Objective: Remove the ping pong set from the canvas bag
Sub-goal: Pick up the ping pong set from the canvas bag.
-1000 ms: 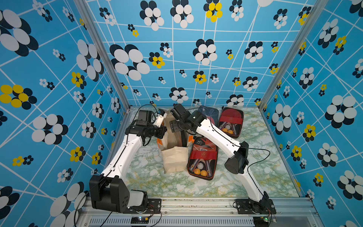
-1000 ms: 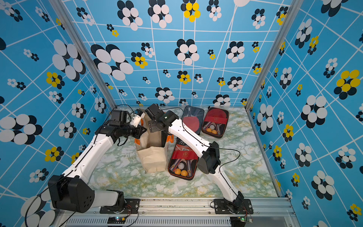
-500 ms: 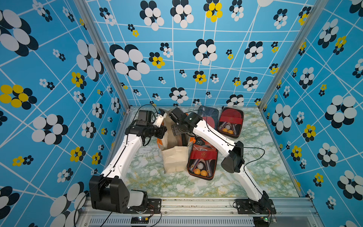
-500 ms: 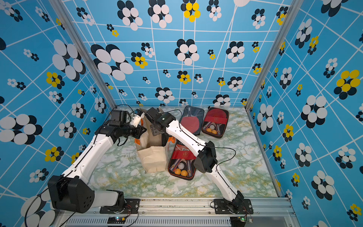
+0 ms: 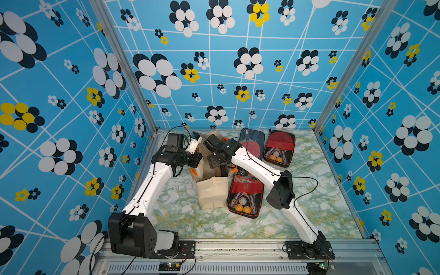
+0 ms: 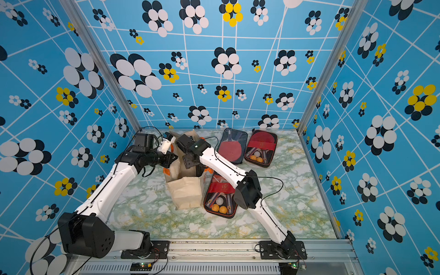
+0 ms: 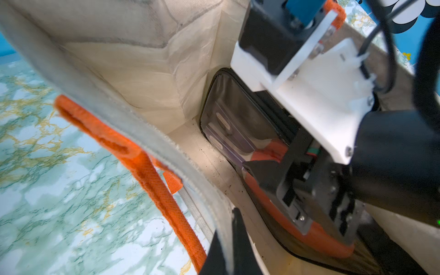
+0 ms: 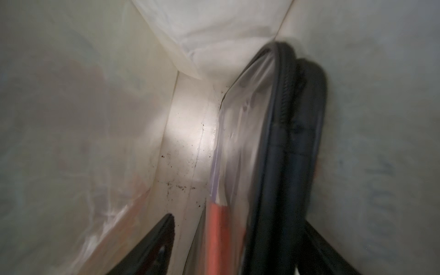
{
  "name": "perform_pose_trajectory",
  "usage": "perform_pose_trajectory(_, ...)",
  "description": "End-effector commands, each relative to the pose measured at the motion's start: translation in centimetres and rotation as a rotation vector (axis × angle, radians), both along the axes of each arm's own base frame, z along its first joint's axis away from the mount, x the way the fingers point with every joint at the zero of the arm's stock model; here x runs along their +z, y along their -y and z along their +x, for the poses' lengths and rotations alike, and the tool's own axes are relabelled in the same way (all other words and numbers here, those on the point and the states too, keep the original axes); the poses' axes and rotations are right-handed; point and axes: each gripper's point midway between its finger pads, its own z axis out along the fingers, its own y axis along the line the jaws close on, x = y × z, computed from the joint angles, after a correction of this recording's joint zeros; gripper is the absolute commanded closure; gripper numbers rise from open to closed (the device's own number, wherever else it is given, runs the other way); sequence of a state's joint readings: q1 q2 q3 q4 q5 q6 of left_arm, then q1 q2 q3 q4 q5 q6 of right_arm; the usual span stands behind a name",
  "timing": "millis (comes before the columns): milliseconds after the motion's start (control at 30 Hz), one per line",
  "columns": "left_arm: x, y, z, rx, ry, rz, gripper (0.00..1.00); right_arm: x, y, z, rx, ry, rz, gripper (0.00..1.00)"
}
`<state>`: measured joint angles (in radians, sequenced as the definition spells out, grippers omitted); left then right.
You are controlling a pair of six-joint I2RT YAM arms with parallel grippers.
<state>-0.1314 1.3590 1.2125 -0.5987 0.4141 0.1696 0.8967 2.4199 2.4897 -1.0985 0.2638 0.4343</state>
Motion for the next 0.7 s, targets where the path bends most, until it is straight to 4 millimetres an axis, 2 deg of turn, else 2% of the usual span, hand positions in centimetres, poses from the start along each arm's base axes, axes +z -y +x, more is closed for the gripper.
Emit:
perform_pose_trajectory(0, 0.6, 0.0, -0.3, -0.011, 0.027, 0.007, 1.00, -1.7, -0.6, -0.7, 0.003, -0.039, 0.003, 0.21)
perform_pose_trajectory(200, 0.6, 0.0, -0.3, -0.011, 0.028, 0.009, 1.00, -3.0, -1.2, -1.4, 0.012, -0.070, 0.013, 0.23)
perform_pose_trajectory(333, 0.7, 0.0, -0.3, -0.012, 0.031, 0.009, 1.00, -3.7, -1.3, -1.7, 0.015, -0.086, 0.014, 0.29)
perform_pose_trajectory(667, 0.7, 0.0, -0.3, -0.012, 0.034, 0.008, 1.00, -3.2, -1.5, -1.9, 0.018, -0.075, 0.022, 0.66)
